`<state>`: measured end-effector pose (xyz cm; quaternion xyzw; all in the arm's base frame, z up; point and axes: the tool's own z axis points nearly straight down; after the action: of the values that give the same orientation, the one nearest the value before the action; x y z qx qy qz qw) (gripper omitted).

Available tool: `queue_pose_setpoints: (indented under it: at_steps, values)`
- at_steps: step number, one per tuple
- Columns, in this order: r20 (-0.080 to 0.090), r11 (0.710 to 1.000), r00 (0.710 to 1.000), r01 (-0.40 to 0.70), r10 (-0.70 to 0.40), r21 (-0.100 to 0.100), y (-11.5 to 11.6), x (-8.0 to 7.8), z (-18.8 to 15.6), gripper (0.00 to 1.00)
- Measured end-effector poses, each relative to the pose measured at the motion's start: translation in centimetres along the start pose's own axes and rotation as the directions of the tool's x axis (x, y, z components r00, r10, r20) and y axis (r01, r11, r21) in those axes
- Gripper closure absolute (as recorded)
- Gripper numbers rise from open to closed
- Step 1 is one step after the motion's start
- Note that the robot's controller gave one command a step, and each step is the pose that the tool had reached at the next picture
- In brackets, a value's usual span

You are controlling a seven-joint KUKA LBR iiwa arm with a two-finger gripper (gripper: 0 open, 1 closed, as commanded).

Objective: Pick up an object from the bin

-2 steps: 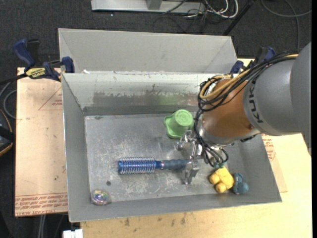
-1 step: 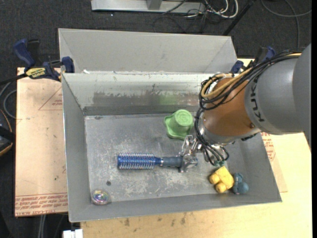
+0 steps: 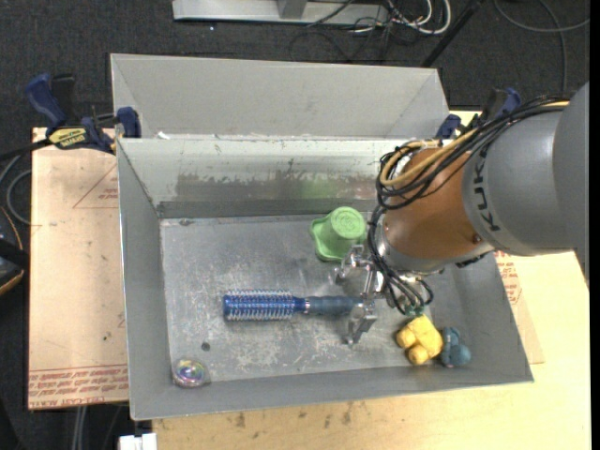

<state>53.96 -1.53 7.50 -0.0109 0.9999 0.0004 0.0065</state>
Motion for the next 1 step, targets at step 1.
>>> queue_pose_setpoints:
  at_steps: [1]
  values:
    - [0.003,1.000,1.000,0.001,-0.001,0.000,0.02,-0.10,-0.15,1.00]
